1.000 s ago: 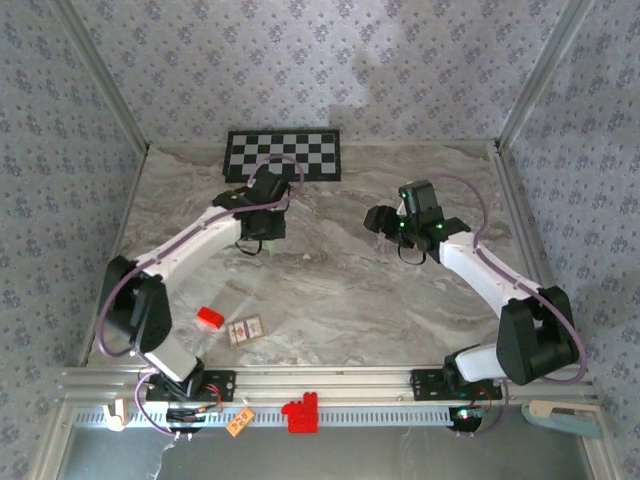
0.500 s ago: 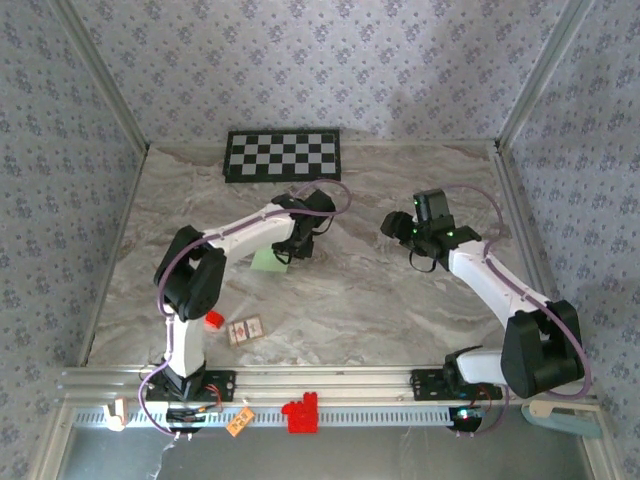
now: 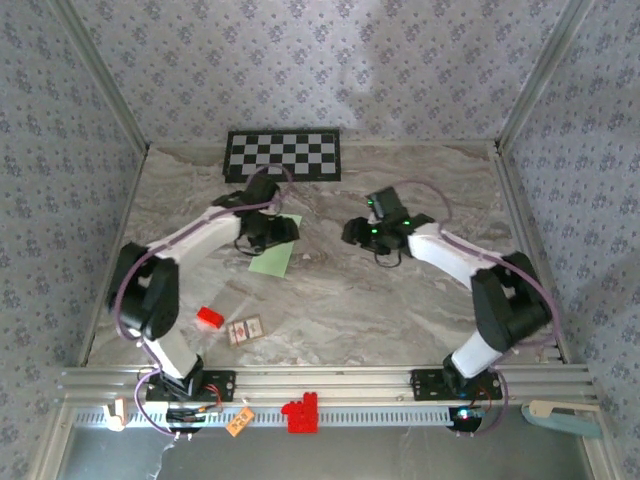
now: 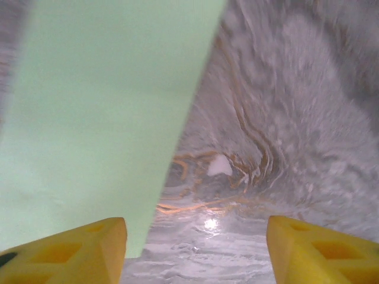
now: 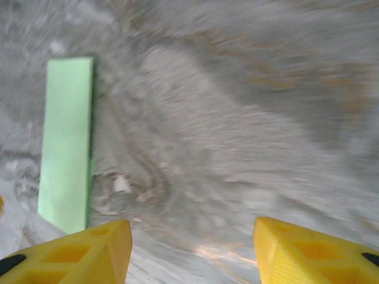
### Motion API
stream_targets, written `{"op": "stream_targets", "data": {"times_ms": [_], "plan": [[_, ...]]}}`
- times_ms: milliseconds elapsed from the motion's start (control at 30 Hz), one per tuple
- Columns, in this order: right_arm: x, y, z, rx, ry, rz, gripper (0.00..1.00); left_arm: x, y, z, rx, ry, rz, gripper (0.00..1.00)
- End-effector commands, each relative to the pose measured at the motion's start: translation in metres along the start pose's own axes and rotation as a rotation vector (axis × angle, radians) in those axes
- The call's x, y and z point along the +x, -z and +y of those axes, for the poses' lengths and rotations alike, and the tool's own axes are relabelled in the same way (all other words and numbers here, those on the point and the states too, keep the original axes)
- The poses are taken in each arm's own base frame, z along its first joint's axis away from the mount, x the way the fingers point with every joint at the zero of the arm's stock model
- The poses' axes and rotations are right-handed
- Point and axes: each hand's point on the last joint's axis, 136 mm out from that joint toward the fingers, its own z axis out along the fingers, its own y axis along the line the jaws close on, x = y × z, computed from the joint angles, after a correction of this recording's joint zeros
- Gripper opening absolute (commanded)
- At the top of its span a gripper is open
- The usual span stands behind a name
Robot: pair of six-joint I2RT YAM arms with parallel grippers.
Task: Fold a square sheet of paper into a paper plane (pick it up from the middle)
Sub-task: Move the paper to the center of the table.
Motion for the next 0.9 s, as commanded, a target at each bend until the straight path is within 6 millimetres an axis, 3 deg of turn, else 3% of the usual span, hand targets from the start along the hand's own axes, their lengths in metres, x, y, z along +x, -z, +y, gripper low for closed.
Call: {"op": "stream_targets", "data": {"times_ms": [0,167,333,433,567,633,767,867], "plan": [[0.012,-0.024,0.053,-0.107,0.100,0.072,0.55,-0.012,0.017,0.031,0.015,0.135,-0.064,0.68],[0.036,-0.066,0.106,-0.164,0.170,0.179,0.51,-0.014,0.038,0.086,-0.026,0.274,-0.127,0.76],[0.055,-0.105,0.132,-0.173,0.203,0.271,0.49,-0.010,0.047,0.112,-0.040,0.341,-0.159,0.87],[0.061,-0.123,0.138,-0.168,0.216,0.317,0.48,-0.009,0.047,0.121,-0.043,0.367,-0.168,0.91],[0.066,-0.135,0.131,-0.128,0.232,0.352,0.48,-0.008,0.046,0.125,-0.039,0.379,-0.165,1.00],[0.070,-0.138,0.122,-0.087,0.235,0.370,0.48,-0.007,0.043,0.124,-0.031,0.381,-0.158,1.00],[0.080,-0.133,0.094,-0.022,0.324,0.435,0.48,-0.009,0.041,0.119,-0.004,0.368,-0.147,1.00],[0.096,-0.119,0.061,0.030,0.415,0.548,0.48,-0.009,0.039,0.112,0.024,0.331,-0.125,1.00]]}}
